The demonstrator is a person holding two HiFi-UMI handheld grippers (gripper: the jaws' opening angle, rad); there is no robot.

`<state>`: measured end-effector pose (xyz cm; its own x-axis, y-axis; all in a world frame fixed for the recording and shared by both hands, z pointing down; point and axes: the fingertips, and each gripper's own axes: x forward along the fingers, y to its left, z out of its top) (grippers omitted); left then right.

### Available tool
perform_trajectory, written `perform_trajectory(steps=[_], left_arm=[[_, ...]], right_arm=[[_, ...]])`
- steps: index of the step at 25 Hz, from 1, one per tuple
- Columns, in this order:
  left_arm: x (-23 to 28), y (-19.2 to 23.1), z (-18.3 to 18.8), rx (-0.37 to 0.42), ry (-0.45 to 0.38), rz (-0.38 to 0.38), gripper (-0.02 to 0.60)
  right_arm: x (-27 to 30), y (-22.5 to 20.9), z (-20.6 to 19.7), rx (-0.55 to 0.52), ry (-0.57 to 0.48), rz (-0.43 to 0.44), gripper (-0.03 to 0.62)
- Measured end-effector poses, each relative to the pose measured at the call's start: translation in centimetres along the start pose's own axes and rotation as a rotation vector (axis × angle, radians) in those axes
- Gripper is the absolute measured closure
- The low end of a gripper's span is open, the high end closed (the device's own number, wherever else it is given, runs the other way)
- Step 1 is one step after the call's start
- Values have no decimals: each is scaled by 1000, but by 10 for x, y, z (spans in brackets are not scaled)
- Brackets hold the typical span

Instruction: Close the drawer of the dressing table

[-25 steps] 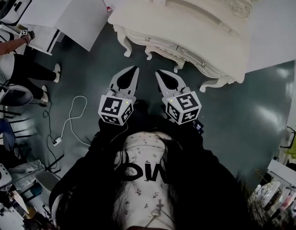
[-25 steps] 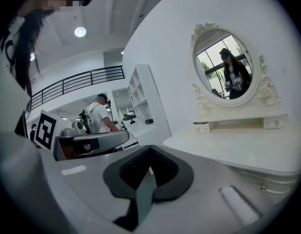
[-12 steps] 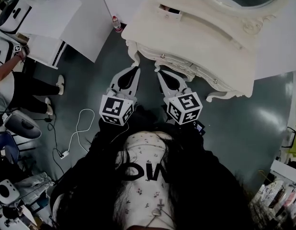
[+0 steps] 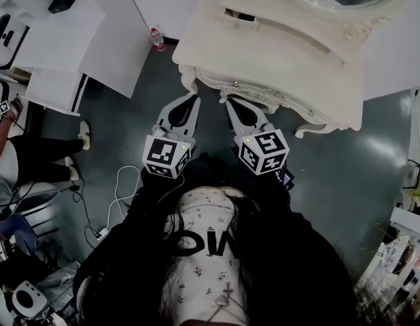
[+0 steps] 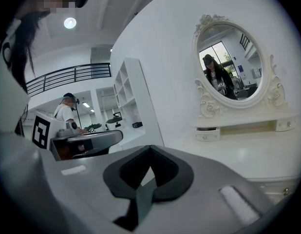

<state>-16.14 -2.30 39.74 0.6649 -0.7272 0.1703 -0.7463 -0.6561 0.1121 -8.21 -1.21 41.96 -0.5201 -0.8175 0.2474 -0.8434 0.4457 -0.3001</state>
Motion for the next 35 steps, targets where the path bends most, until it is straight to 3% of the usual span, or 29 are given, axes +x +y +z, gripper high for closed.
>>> perform_trajectory(steps=[7, 14, 24, 35], left_arm=[[12, 15, -9, -41, 12, -16, 582], [48, 5, -17, -65, 36, -35, 581], [120, 30, 6, -59, 32, 94, 581], [174, 40, 18, -70, 41, 221, 581]], right_arm=[[8, -9, -4, 4, 26, -42, 585], [17, -45, -4, 19, 49, -48, 585], [67, -128, 29, -10, 75, 11, 585], [130, -239, 34, -48, 130, -17, 585]])
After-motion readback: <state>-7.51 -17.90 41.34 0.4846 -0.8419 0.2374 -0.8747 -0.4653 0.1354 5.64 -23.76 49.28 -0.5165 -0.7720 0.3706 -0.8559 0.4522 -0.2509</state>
